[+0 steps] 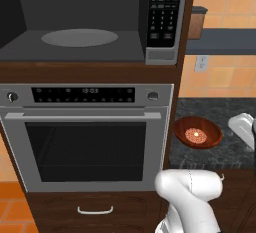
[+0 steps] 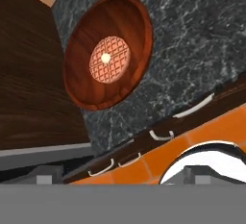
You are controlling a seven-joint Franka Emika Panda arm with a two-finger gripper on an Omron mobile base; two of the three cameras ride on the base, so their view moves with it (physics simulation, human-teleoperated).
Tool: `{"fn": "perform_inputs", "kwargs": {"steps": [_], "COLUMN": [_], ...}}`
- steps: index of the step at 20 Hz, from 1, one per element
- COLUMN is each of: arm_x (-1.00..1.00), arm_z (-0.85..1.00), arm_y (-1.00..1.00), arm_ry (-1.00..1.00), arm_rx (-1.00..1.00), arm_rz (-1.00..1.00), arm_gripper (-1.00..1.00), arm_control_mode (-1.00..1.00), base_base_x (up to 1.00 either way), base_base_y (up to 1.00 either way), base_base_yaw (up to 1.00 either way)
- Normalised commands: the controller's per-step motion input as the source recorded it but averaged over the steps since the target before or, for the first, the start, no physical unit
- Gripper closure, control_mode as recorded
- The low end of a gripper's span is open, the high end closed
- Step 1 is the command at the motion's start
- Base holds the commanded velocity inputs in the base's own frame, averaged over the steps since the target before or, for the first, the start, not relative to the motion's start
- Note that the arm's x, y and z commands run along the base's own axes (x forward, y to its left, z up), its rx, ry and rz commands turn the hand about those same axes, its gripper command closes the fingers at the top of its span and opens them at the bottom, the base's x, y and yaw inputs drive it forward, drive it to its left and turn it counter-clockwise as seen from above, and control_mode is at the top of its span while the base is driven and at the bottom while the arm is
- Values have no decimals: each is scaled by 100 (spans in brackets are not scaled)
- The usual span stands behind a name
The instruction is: Open the microwave, place the bowl with waffle inside the microwave, then close the microwave door and turn it on.
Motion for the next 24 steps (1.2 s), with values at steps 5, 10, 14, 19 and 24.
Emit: {"fn": "perform_inputs", "kwargs": {"steps": [5, 10, 14, 19, 24], "arm_x": [48, 53, 43, 45, 35], "arm_z": [-31, -23, -39, -40, -34], "arm_y": [-9, -26, -24, -9, 0], "arm_ry": [10, 8, 13, 13, 9], "arm_rx": [3, 12, 10, 4, 5], "arm_rz": [-10, -6, -2, -3, -2], "arm_gripper": [-100, -100, -100, -100, -100], "arm_control_mode": [-100, -100, -100, -100, -100], "base_base_x": [0, 0, 0, 0, 0], "base_base_y": [0, 0, 0, 0, 0], "base_base_yaw": [0, 0, 0, 0, 0]}}
